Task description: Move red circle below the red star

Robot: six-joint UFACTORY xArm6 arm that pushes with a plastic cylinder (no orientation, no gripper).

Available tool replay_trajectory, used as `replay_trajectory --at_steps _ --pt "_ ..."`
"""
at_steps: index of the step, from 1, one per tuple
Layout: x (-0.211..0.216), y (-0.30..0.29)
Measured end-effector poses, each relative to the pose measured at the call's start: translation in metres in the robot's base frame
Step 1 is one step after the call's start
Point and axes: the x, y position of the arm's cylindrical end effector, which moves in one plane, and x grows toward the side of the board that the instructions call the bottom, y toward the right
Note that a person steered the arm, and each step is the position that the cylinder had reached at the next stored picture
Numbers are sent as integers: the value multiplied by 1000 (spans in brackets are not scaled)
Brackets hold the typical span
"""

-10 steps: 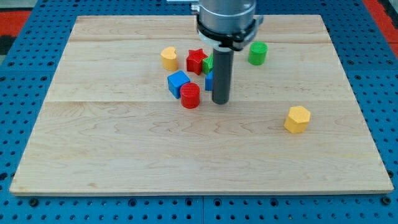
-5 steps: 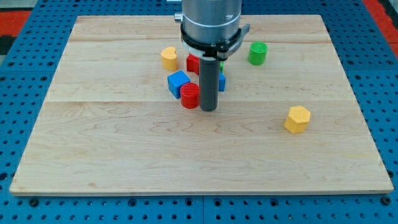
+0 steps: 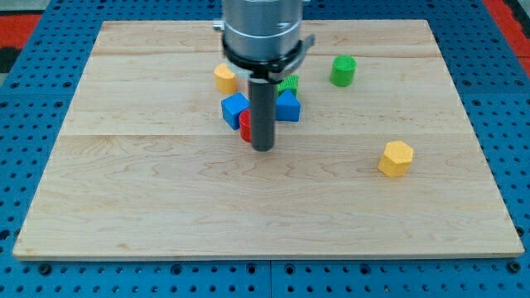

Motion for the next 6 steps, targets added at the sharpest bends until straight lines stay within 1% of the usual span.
replay_trajectory --at_steps 1,6 --pt "0 -23" --pt "-33 -24"
